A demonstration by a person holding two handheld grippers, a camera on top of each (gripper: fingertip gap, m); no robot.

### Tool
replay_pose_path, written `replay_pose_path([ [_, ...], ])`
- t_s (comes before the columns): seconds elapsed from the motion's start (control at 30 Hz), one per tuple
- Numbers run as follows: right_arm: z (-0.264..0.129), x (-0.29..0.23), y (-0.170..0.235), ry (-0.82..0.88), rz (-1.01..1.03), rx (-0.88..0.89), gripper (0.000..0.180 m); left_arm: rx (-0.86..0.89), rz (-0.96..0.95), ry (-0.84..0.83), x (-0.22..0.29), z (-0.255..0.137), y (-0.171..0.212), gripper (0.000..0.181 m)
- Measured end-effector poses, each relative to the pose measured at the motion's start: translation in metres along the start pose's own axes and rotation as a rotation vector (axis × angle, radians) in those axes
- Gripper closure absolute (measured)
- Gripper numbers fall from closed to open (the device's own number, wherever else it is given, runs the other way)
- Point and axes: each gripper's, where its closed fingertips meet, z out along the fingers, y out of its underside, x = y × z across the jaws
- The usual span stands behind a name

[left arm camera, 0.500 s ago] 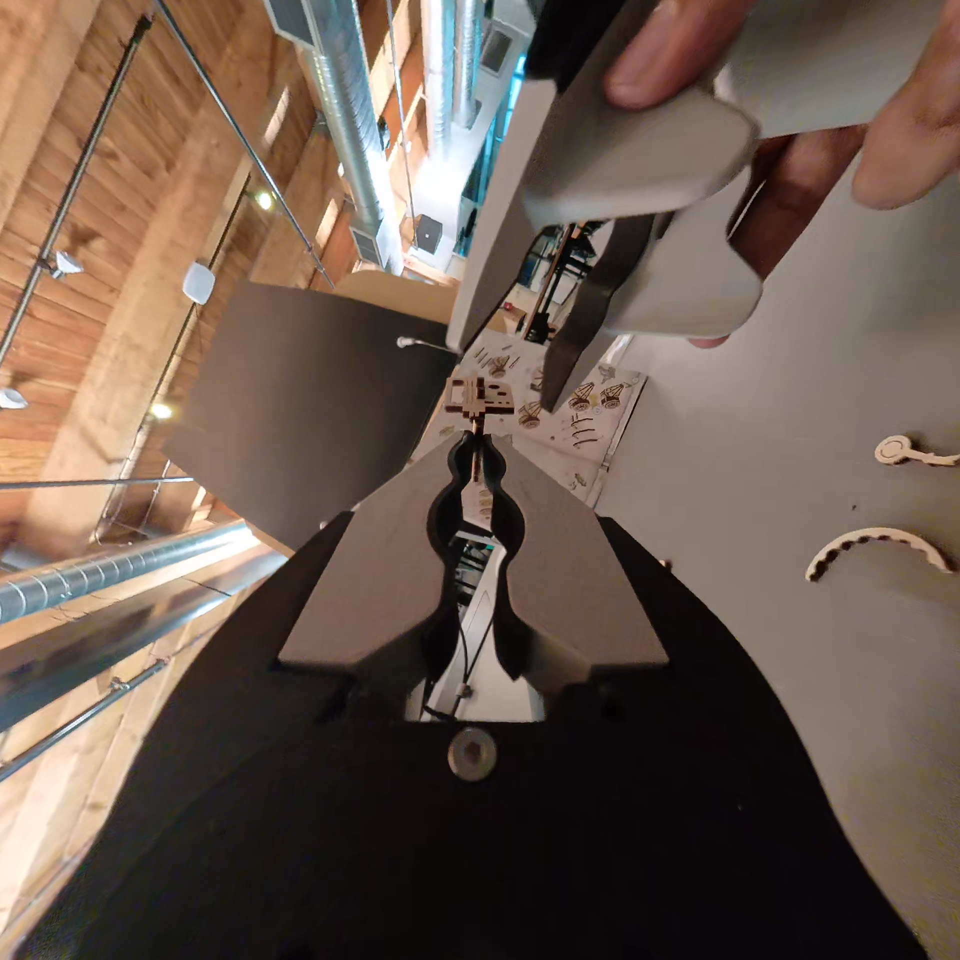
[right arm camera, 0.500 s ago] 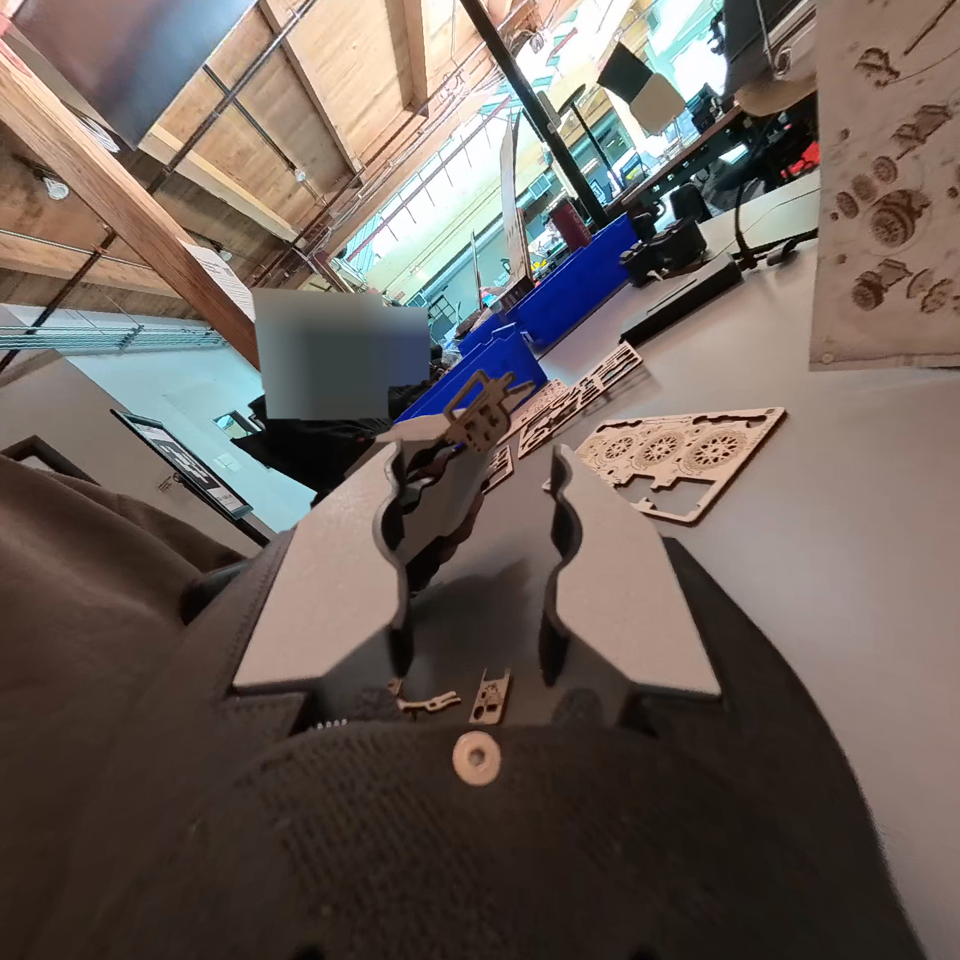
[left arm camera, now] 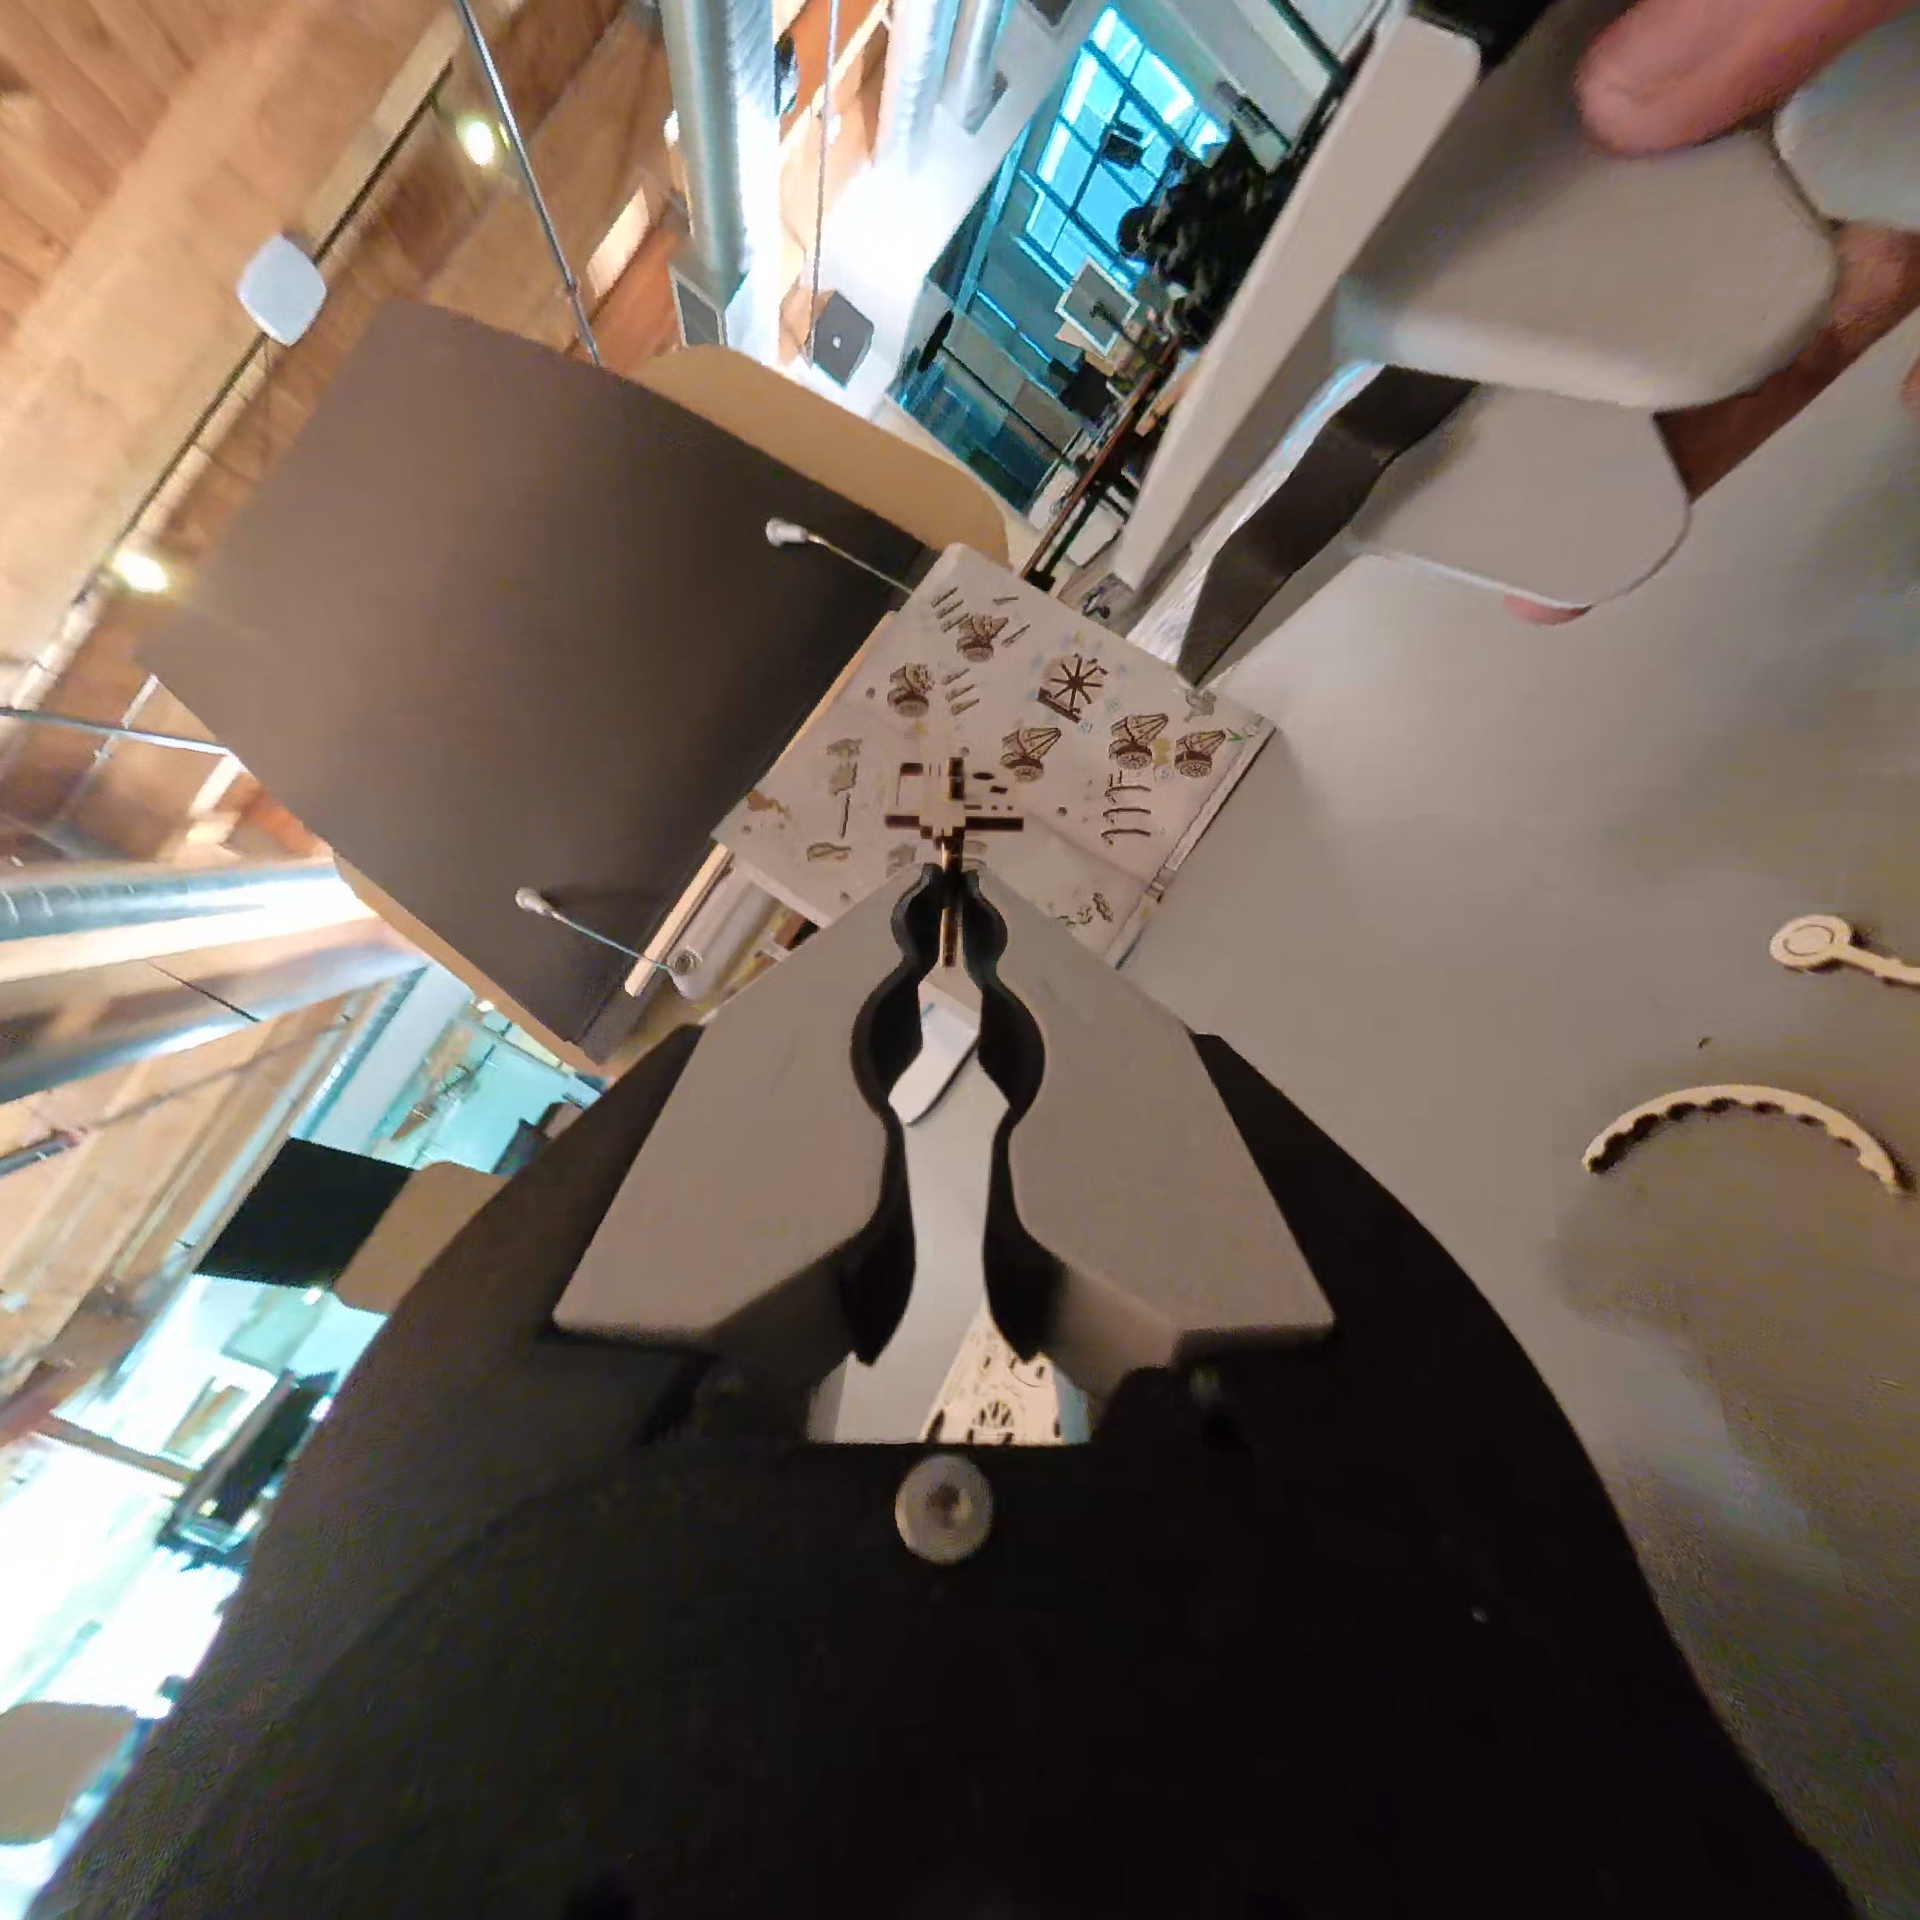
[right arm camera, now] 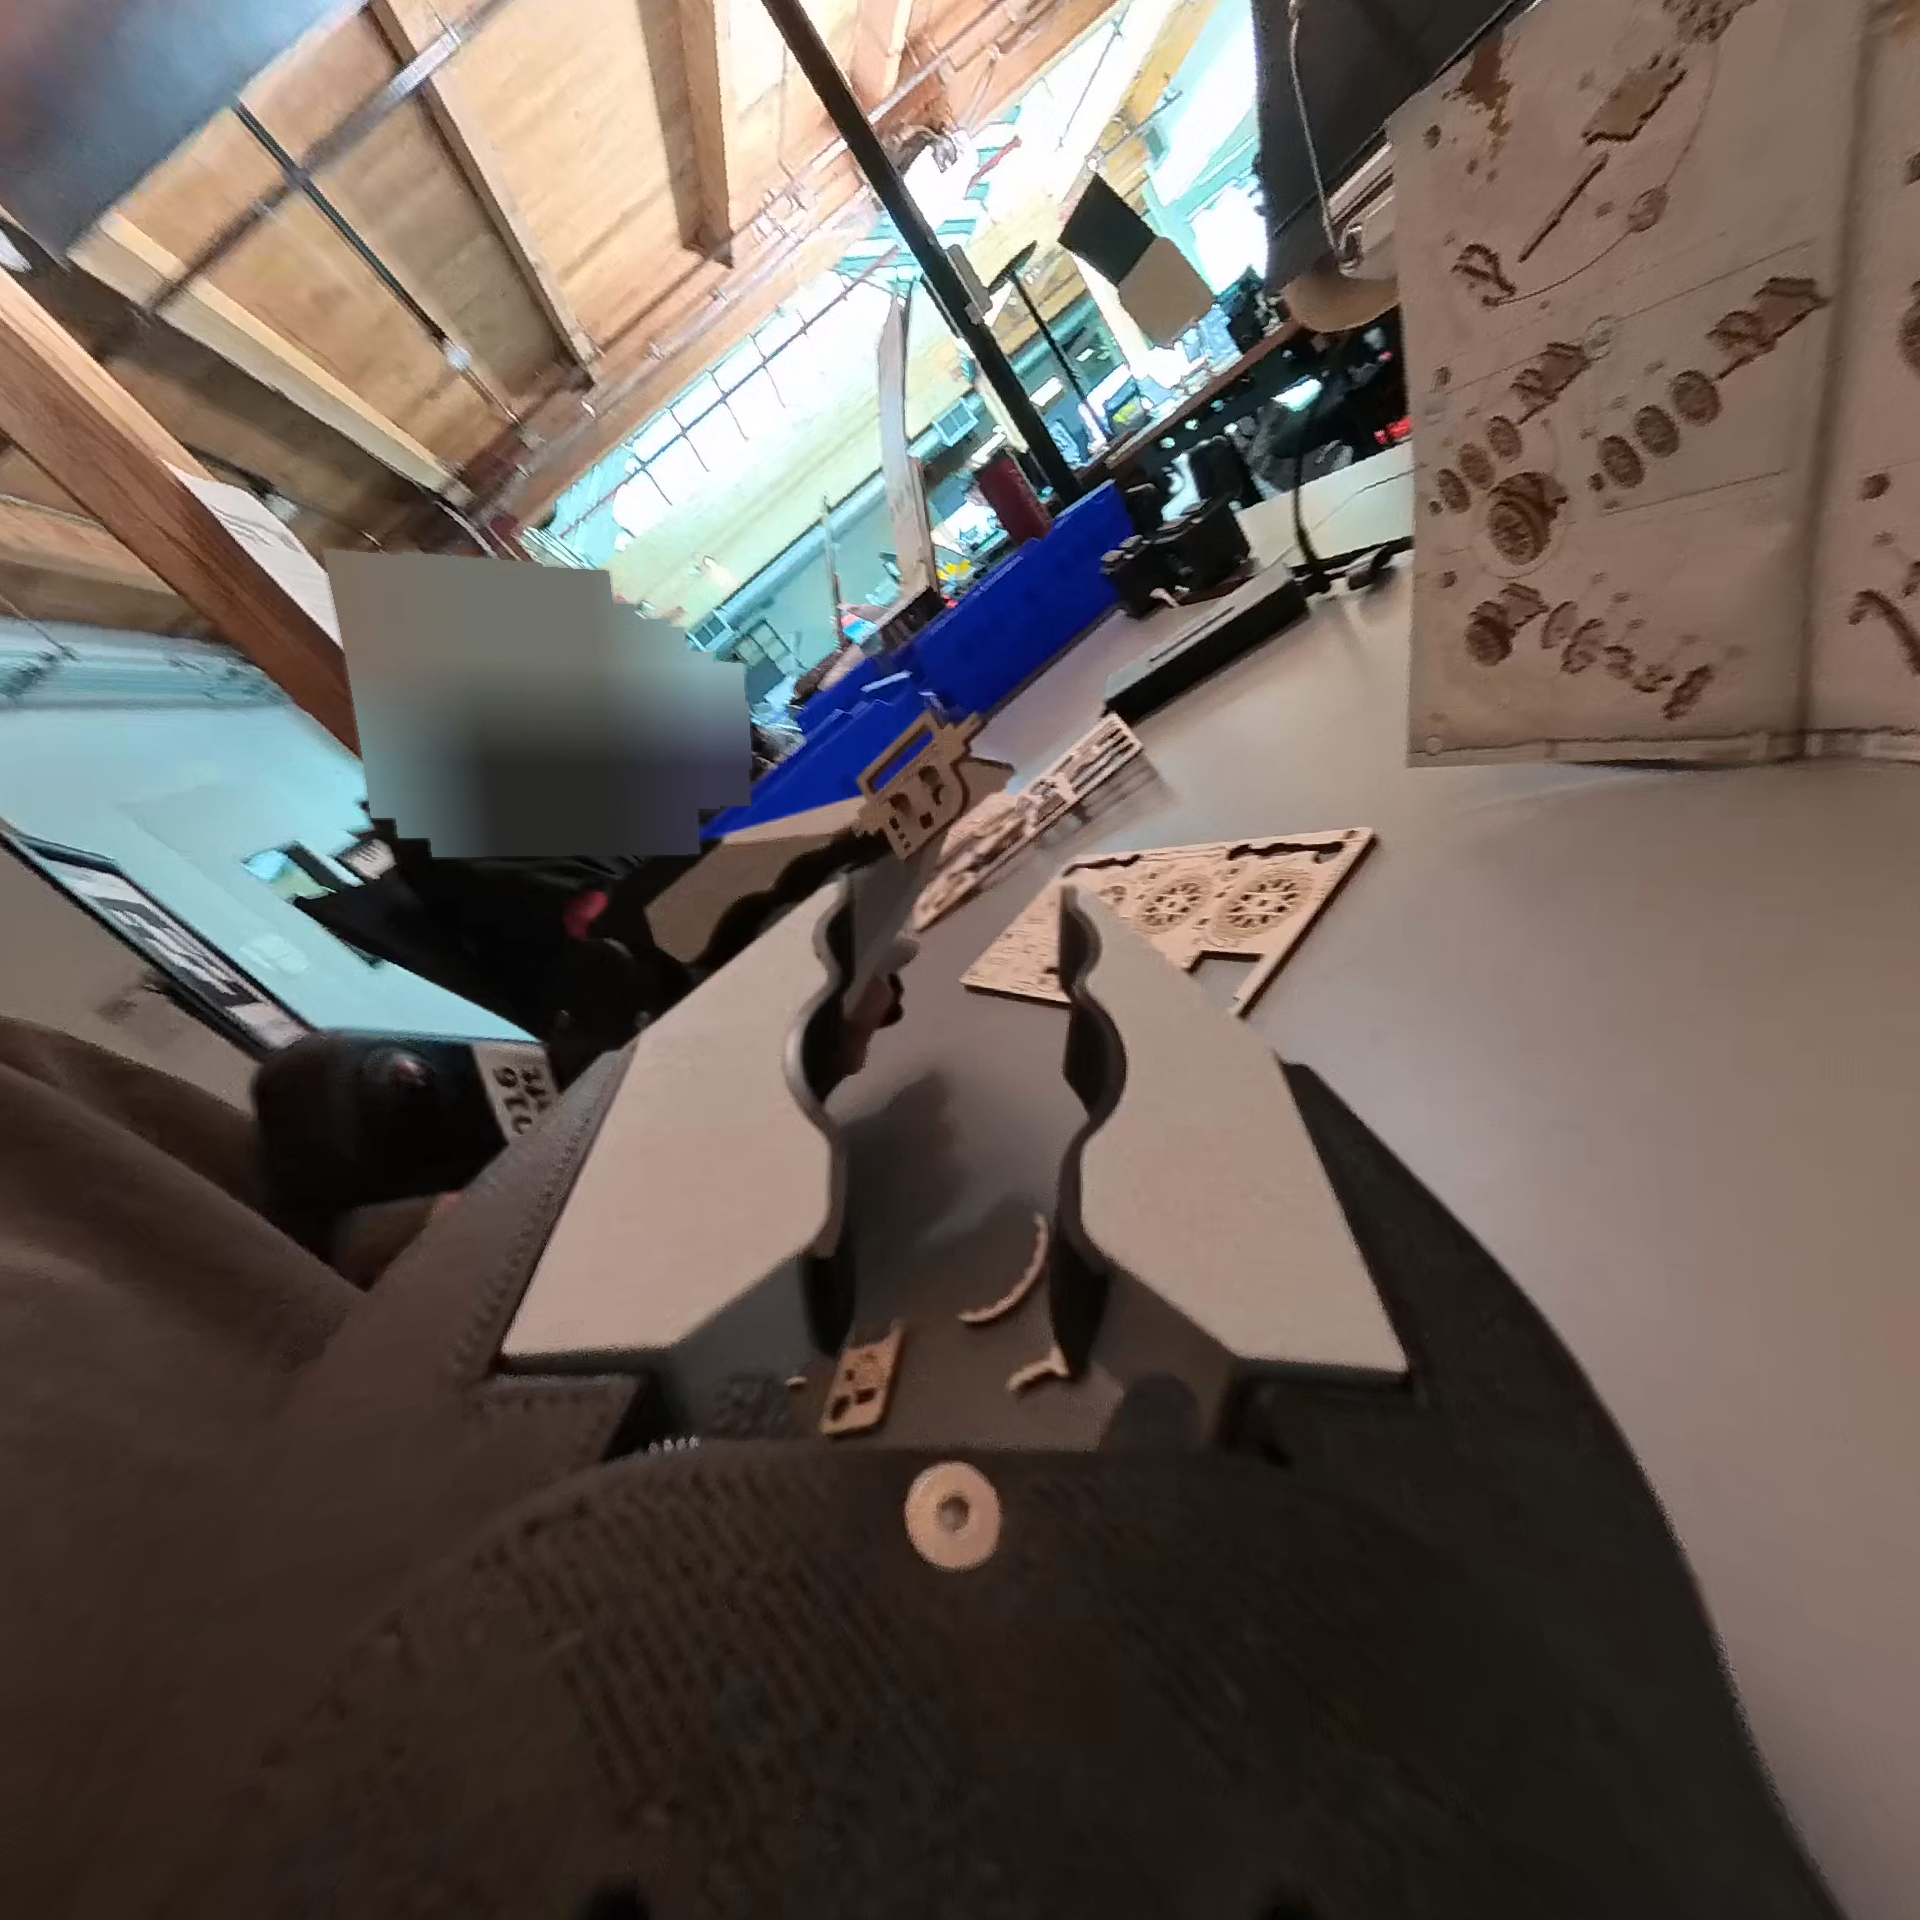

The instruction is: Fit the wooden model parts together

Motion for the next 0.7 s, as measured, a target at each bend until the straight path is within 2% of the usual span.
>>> replay_pose_path([
  [0.17, -0.002, 0.005, -0.001, 0.100, -0.138, -0.012, 0.149, -0.021, -0.097, -0.006, -0.003, 0.003, 0.009, 0.178],
  [0.33, 0.000, 0.004, 0.003, 0.116, -0.183, -0.042, 0.149, -0.040, -0.173, -0.004, -0.008, 0.005, 0.017, 0.178],
  [0.7, 0.002, 0.000, 0.006, 0.125, -0.239, -0.053, 0.152, -0.051, -0.171, 0.008, -0.005, 0.007, 0.019, 0.178],
])
